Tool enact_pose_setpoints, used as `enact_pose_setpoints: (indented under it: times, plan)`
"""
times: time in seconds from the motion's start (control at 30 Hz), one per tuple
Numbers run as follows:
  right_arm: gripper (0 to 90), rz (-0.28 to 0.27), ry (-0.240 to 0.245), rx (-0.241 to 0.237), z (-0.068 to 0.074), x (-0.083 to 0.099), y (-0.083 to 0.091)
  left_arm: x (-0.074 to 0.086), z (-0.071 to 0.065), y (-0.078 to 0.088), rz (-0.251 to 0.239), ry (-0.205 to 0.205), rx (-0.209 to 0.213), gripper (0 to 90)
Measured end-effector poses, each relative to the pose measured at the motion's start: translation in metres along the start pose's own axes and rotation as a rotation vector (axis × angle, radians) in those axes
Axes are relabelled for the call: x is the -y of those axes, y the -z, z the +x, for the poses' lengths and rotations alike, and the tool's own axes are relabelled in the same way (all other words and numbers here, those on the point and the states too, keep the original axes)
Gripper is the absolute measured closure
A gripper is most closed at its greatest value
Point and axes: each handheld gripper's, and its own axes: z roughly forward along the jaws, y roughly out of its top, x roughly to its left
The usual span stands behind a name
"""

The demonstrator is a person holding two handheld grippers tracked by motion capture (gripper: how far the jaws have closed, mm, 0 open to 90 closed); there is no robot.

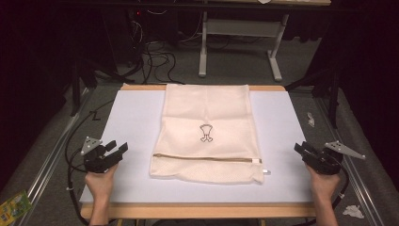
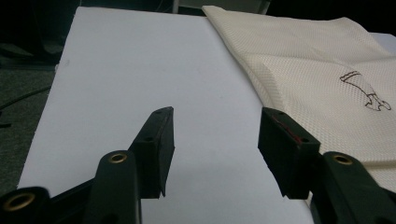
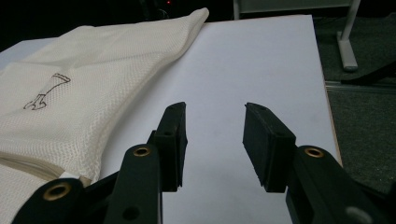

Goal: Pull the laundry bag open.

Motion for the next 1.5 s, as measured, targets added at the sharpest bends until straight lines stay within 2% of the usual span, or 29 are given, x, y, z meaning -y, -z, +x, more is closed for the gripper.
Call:
enact_pose_setpoints:
  times: [0.37, 0.5, 0.77, 1.1, 1.5]
  plan:
    - [59.8, 0.031, -0.002, 0.002, 0.002, 0.005, -0.011, 0.006, 0.000, -0.013, 0.026, -0.002, -0.017, 46.0]
    - [59.7, 0.045, 0.004, 0.006, 0.003, 0.007, -0.016, 0.007, -0.002, -0.020, 0.029, 0.008, -0.018, 46.0]
    - [59.6, 0.081, 0.036, 0.029, 0.004, 0.008, -0.025, 0.009, -0.009, -0.035, 0.048, -0.012, -0.022, 46.0]
    - [59.1, 0.103, 0.038, 0.029, 0.006, 0.011, -0.034, 0.014, -0.010, -0.048, 0.077, -0.027, -0.048, 46.0]
    - [58.5, 0.124, 0.045, 0.050, 0.011, 0.012, -0.039, 0.015, -0.012, -0.053, 0.095, -0.044, -0.063, 46.0]
